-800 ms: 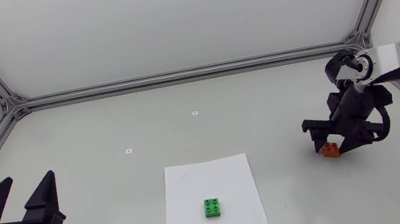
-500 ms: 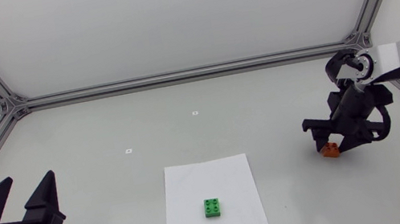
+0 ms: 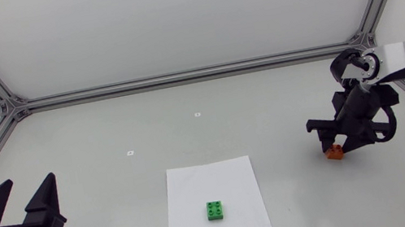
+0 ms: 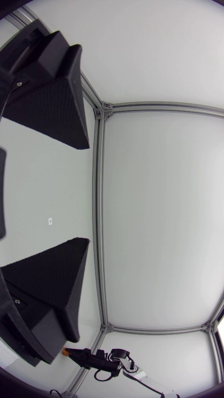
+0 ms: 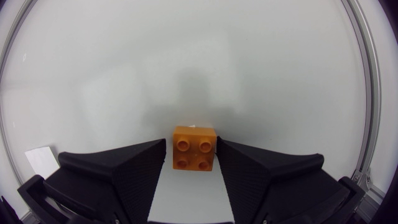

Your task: Pick up the orange 2x2 brick with the right arm and stack it on top of the green 2x2 brick in the center

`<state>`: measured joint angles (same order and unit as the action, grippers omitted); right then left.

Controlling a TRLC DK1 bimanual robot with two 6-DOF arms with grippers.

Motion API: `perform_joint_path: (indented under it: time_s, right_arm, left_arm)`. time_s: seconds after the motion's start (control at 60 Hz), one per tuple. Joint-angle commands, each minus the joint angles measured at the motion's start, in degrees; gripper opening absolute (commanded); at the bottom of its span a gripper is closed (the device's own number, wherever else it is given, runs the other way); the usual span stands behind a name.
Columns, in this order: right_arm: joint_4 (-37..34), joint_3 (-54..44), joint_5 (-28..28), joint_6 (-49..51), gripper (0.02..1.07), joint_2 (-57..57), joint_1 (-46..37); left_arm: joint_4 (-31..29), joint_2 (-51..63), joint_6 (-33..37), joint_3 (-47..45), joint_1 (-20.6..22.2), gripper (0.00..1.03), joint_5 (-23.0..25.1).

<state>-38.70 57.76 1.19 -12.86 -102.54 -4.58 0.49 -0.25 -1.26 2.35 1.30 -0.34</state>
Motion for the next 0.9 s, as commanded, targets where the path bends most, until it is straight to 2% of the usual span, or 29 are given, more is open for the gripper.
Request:
perform_joint_path:
  time_s: [0.0, 0.033, 0.15, 0.233, 0.317, 0.367, 0.467, 0.717, 0.883]
  right_arm:
    - [0.3, -1.6, -0.6, -0.1, 0.55, 0.9, 0.3]
    - [0.3, -1.7, -0.7, -0.1, 0.51, 0.9, 0.3]
    - [0.3, -1.9, -0.9, -0.1, 0.5, 0.9, 0.4]
    - [0.3, -1.9, -1.0, -0.2, 0.44, 1.0, 0.4]
    - [0.3, -1.9, -1.5, -0.2, 0.43, 1.5, 0.4]
    - [0.4, -2.0, -1.8, -0.2, 0.34, 1.6, 0.4]
    - [0.4, -2.1, -2.0, -0.2, 0.07, 2.0, 0.4]
    - [2.0, -3.8, -2.5, 3.0, 0.08, 6.0, 1.7]
    - [-0.3, -2.9, -2.3, 5.8, 0.08, 7.7, 4.0]
  left_arm:
    - [-0.8, -0.5, 0.7, -2.3, -0.2, 0.99, 0.3]
    - [-0.8, -0.5, 0.7, -2.3, -0.2, 0.99, 0.3]
    - [-0.8, -0.5, 0.7, -2.3, -0.2, 0.99, 0.3]
    - [-0.8, -0.5, 0.7, -2.3, -0.2, 0.99, 0.3]
    - [-0.8, -0.5, 0.7, -2.3, -0.2, 0.99, 0.3]
    - [-0.8, -0.5, 0.7, -2.3, -0.2, 0.99, 0.3]
    - [-0.8, -0.5, 0.7, -2.3, -0.2, 0.99, 0.3]
    - [-0.8, -0.5, 0.7, -2.3, -0.2, 0.99, 0.3]
    - [-0.8, -0.5, 0.7, -2.3, -0.2, 0.99, 0.3]
